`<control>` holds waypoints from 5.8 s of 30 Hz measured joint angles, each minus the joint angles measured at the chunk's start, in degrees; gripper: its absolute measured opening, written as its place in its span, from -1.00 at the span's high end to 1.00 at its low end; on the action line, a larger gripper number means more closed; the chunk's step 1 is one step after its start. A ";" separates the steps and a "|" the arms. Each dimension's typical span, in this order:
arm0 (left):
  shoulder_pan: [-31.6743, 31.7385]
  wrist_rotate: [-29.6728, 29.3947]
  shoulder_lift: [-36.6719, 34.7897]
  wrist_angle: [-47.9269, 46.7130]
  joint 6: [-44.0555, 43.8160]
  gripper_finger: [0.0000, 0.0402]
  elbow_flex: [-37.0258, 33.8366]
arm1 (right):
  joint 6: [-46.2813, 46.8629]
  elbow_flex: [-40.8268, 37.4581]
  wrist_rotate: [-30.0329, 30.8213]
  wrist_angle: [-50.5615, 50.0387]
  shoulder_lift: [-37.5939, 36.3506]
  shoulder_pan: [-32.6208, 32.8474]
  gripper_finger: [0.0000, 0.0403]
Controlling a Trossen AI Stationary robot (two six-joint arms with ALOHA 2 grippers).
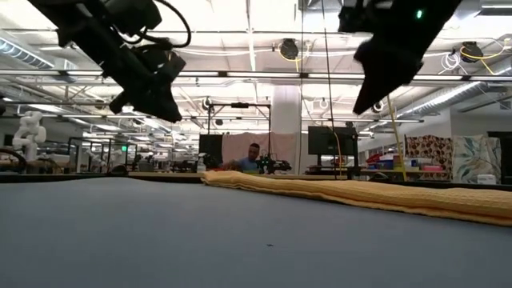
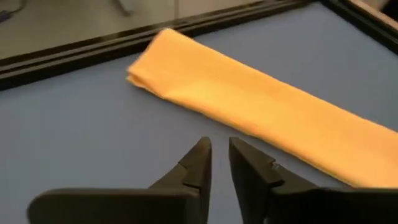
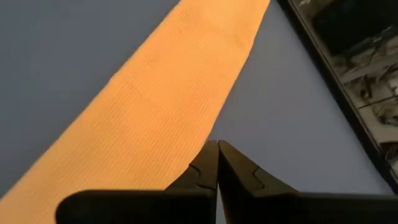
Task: Roll towel into tight, uniform cylinder
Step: Fold the orange microfiber cloth
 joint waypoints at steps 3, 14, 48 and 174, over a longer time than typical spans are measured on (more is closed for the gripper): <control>2.66 -1.24 0.36 0.25 -2.43 0.55 0.00 | -5.48 -4.14 1.05 7.14 0.00 -1.68 1.00; 12.72 8.19 13.57 12.44 -4.22 -0.09 0.39 | -36.51 -6.52 -20.60 32.07 -2.26 -16.48 1.00; 25.67 22.30 33.00 23.96 -5.85 -0.72 7.11 | -30.45 2.64 -37.83 27.73 -5.62 -38.60 1.00; 36.05 29.38 46.48 -0.04 3.27 -0.15 28.38 | -41.49 7.77 -46.67 20.69 7.43 -45.24 1.00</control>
